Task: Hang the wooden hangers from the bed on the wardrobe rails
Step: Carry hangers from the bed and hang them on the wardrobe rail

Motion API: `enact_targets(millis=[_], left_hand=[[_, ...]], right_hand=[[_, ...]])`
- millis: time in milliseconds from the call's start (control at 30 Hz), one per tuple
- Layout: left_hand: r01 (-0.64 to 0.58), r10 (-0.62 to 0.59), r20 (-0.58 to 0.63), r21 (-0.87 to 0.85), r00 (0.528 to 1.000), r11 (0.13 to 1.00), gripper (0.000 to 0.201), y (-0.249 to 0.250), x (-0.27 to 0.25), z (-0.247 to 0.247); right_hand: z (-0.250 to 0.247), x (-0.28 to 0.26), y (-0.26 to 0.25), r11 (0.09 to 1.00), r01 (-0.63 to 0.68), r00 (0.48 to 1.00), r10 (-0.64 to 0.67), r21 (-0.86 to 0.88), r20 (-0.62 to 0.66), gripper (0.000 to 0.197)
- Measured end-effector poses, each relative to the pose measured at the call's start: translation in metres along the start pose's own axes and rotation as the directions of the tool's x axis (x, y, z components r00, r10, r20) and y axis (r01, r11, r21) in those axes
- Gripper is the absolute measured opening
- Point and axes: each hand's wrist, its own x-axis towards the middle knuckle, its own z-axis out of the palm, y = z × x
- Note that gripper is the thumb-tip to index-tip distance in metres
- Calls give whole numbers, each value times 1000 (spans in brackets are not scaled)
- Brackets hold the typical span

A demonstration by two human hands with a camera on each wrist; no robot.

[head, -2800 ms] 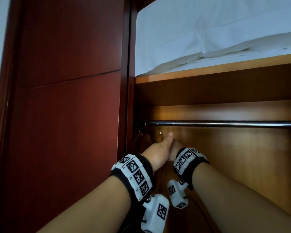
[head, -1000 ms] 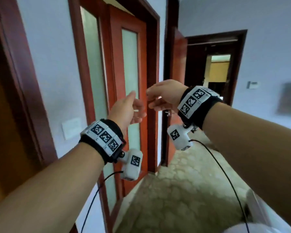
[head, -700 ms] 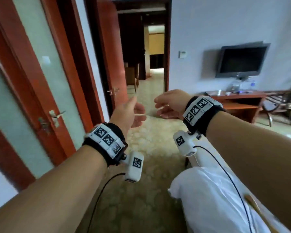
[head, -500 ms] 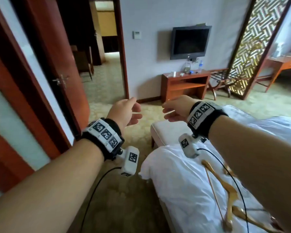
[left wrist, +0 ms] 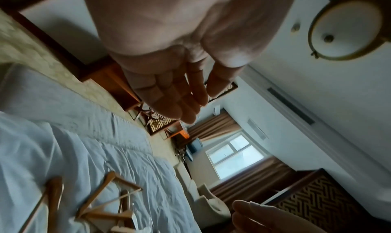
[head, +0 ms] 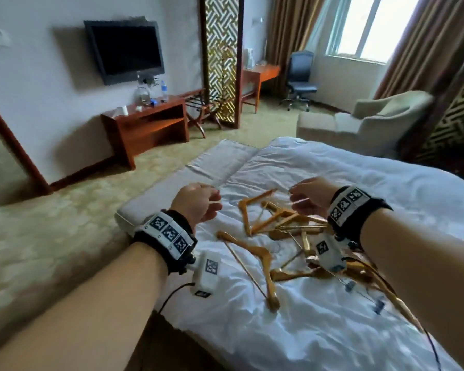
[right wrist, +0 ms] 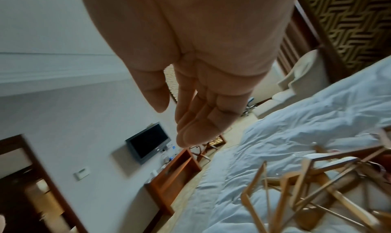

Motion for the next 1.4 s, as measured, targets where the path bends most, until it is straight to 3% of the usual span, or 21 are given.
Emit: enact_targets(millis=[233,467,633,833,1133,1300,1400], left_hand=[[117,-126,127,79,984,990,9,-42,95,98],[276,-302,123,187,945,943,12,-102,212,172],[378,-407,100,228,908,898,5,-147,276,221],[510,-545,79,267,834,818,6,-205,336,279],[645,-662,-33,268,748,715,5,-270,407,336],[661,-688,-14,293,726,691,42,-301,433,361],[656,-684,-39,325,729,681,19,-314,440,369]], right_hand=[[-51,107,67,987,-155,984,159,48,-75,5],[-77,228,133,929,-334,935,347,161,-65,5],[-94,290,189,845,-440,869,486,304,-92,18],[-103,354,241,709,-509,783,617,488,-78,43],[-106,425,288,560,-555,716,698,614,12,54],[-113,451,314,505,-531,690,724,680,1,55],[-117,461,327,475,-515,678,735,714,0,56]])
